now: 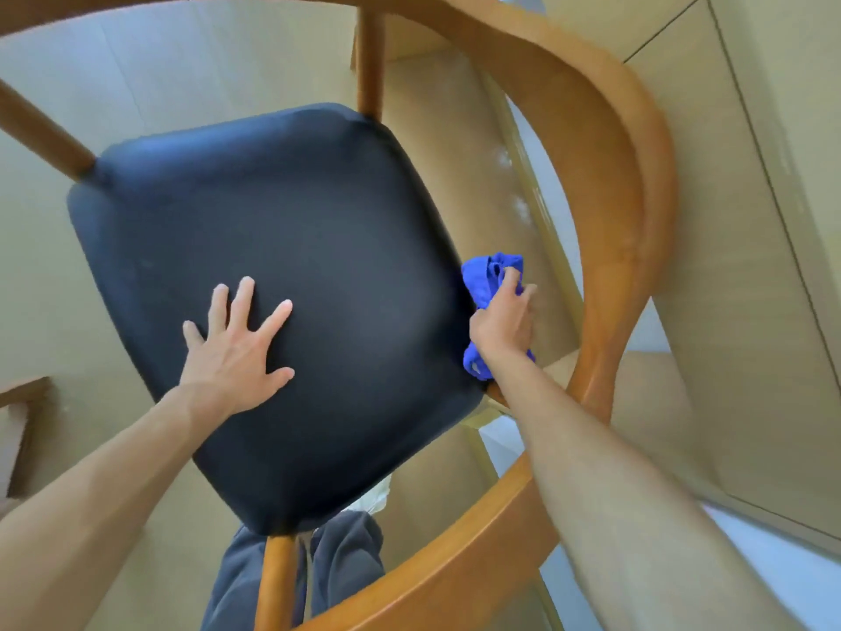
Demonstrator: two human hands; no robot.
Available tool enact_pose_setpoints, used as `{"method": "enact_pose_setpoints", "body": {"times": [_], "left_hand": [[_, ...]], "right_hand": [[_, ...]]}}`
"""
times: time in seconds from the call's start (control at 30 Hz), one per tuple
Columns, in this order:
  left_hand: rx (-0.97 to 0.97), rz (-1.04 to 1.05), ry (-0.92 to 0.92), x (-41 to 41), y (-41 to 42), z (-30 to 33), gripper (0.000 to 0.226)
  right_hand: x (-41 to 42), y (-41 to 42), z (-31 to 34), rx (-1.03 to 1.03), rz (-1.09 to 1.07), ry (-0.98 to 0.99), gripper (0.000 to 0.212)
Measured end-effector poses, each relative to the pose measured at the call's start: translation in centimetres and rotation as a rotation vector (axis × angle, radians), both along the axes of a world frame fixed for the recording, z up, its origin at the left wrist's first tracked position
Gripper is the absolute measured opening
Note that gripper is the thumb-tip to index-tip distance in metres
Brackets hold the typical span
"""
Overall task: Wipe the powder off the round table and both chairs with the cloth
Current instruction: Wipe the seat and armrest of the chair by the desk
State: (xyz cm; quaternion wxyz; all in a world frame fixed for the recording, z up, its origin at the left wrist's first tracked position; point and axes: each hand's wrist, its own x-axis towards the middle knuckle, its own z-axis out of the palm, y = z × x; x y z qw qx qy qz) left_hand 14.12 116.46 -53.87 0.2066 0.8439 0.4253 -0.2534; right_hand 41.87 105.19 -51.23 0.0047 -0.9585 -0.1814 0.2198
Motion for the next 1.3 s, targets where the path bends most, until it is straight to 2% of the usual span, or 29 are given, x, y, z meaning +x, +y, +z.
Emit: {"method": "enact_pose_setpoints", "body": {"times": [0.17,0.33,0.43,0.53,0.63,0.7,0.77,0.87,0.93,1.13,1.3], "left_hand": [[0.022,-0.048,0.021,0.0,0.4,-0.1,0.086],[0.003,-0.060,0.024,0.0,0.4,-0.2,0.087],[0.006,-0.074,0.021,-0.2,0.5,-0.1,0.087],[0.002,-0.068,0.018,-0.2,0.6,0.1,0.088],[0.011,-0.070,0.022,-0.3,0.5,0.1,0.088],[0.024,-0.072,0.026,-0.4,0.4,0.1,0.088],[0.013,-0.077,0.028,-0.3,0.3,0.1,0.088],[0.014,-0.085,0.040,-0.1,0.3,0.4,0.086],[0.011,-0.060,0.012,-0.2,0.1,-0.1,0.087],[-0.002,-0.065,-0.010,-0.7,0.4,-1.2,0.116],[0.037,-0.021,-0.058,-0.4,-0.1,-1.6,0.121]], "right_hand": [[-8.0,-3.8,-1.6,-0.156,-0.380,0.051,0.067],[-14.6,-4.2,-0.3,-0.063,-0.919,0.327,0.062],[-15.4,-4.2,0.1,-0.014,-1.079,0.418,0.062],[-13.4,-4.1,1.0,0.025,-0.984,0.320,0.059],[-10.1,-2.9,1.4,0.057,-0.623,0.068,0.062],[-8.0,-1.8,1.1,0.063,-0.440,-0.001,0.067],[-6.4,-1.3,0.6,0.054,-0.442,0.041,0.067],[-4.9,-1.2,0.1,0.038,-0.653,0.151,0.062],[-4.1,-0.6,-0.3,0.037,-0.707,0.165,0.060],[-1.4,5.0,-1.8,0.026,-0.634,0.134,0.051],[0.9,10.8,-3.0,-0.020,-0.382,0.109,0.050]]}}
